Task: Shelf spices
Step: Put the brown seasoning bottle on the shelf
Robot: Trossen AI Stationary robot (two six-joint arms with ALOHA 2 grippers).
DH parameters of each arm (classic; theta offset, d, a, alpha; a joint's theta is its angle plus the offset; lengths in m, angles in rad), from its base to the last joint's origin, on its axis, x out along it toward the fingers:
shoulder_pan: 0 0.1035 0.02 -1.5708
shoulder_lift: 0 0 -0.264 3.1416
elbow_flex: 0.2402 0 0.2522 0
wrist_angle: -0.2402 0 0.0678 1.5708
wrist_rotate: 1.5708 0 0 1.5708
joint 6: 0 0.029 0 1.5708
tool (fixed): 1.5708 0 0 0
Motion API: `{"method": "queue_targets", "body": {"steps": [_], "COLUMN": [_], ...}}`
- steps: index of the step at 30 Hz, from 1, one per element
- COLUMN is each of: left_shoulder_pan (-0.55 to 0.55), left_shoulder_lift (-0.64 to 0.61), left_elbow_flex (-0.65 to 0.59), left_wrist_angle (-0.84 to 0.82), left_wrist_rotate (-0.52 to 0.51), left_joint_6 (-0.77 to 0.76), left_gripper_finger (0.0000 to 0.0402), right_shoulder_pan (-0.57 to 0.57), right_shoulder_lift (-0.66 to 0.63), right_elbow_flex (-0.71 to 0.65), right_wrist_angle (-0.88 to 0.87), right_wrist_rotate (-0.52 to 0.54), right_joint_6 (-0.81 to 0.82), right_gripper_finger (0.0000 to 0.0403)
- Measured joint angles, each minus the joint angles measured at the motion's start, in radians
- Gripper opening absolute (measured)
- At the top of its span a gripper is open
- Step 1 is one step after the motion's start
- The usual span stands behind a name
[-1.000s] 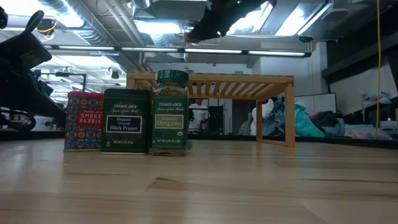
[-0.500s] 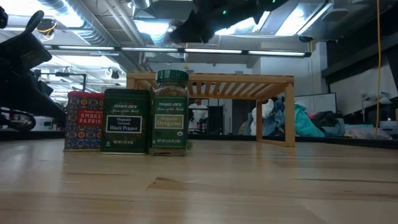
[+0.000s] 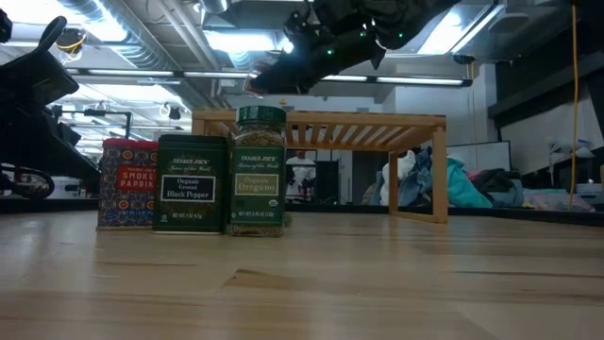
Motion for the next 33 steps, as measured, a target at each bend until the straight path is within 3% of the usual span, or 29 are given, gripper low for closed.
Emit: {"method": "queue_targets", "body": {"steps": [6, 18, 33], "left_shoulder_pan": [0.0, 0.0, 0.0], "left_shoulder_lift": [0.0, 0.0, 0.0], "left_elbow_flex": [0.0, 0.0, 0.0], "left_wrist_angle": [0.0, 0.0, 0.0], "left_wrist_rotate": [0.0, 0.0, 0.0], "left_joint_6": [0.0, 0.0, 0.0], "left_gripper_finger": [0.0003, 0.0003, 0.0003], "right_shoulder_pan": [0.002, 0.002, 0.002], "right_shoulder_lift": [0.009, 0.009, 0.008], "right_elbow_flex": [-0.001, -0.001, -0.001], "right_wrist_angle": [-0.002, 0.004, 0.001], "right_wrist_rotate": [0.001, 0.03, 0.101], "right_joint_6": [0.012, -0.005, -0.006], "right_gripper_finger": [0.0227, 0.0193, 0.0225]}}
